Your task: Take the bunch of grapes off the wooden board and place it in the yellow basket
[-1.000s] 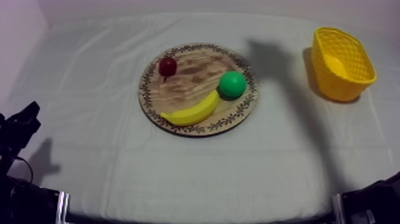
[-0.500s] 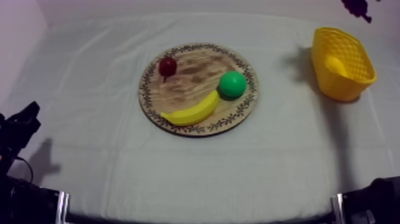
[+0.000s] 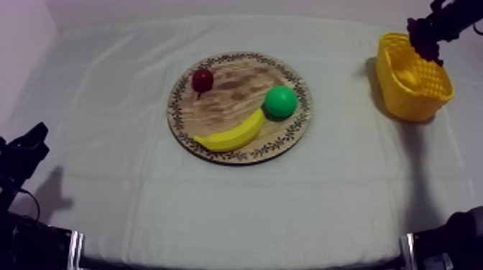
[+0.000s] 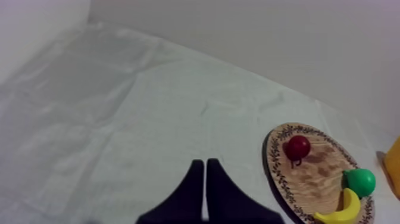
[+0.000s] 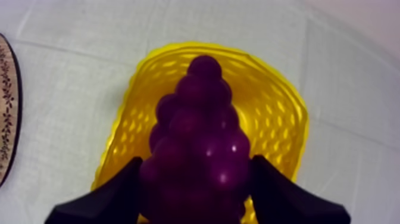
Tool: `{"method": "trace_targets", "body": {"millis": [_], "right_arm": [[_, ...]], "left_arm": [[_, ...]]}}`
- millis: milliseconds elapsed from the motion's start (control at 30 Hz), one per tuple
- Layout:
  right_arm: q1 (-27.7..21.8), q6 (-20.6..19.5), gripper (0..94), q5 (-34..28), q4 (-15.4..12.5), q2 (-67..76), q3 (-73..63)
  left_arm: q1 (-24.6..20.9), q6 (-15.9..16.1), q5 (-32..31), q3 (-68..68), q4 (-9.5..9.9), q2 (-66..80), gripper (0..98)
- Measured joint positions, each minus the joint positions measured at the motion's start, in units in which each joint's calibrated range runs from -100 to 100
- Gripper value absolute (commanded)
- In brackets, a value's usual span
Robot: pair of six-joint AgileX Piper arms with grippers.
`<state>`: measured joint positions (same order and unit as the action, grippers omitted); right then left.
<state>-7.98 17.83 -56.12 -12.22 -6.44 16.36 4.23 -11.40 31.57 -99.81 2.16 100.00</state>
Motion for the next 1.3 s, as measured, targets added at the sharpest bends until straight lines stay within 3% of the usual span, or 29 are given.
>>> {"method": "trace_targets", "body": {"millis": [367, 567, 833, 1067, 1300], "right_arm": [[1.26, -2.86, 63.9, 0.28, 1.84, 1.05, 0.81], [1.88, -5.72, 63.4, -1.29, 3.58, 4.66, 1.23], [1.60, -4.75, 50.9, -1.90, 2.00, 14.32, 4.42], [2.85, -6.39, 20.5, 1.25, 2.81, 25.52, 9.73], [5.71, -9.67, 3.7, 5.23, 4.98, 38.69, 18.78]], "left_arm": [[0.00, 0.00, 0.00, 0.00, 0.00, 0.00, 0.0], [0.00, 0.00, 0.00, 0.00, 0.00, 0.00, 0.0], [0.00, 0.00, 0.00, 0.00, 0.00, 0.00, 0.0], [0.00, 0.00, -0.07, 0.00, 0.00, 0.00, 0.0], [0.00, 0.00, -0.07, 0.00, 0.00, 0.00, 0.0]]}}
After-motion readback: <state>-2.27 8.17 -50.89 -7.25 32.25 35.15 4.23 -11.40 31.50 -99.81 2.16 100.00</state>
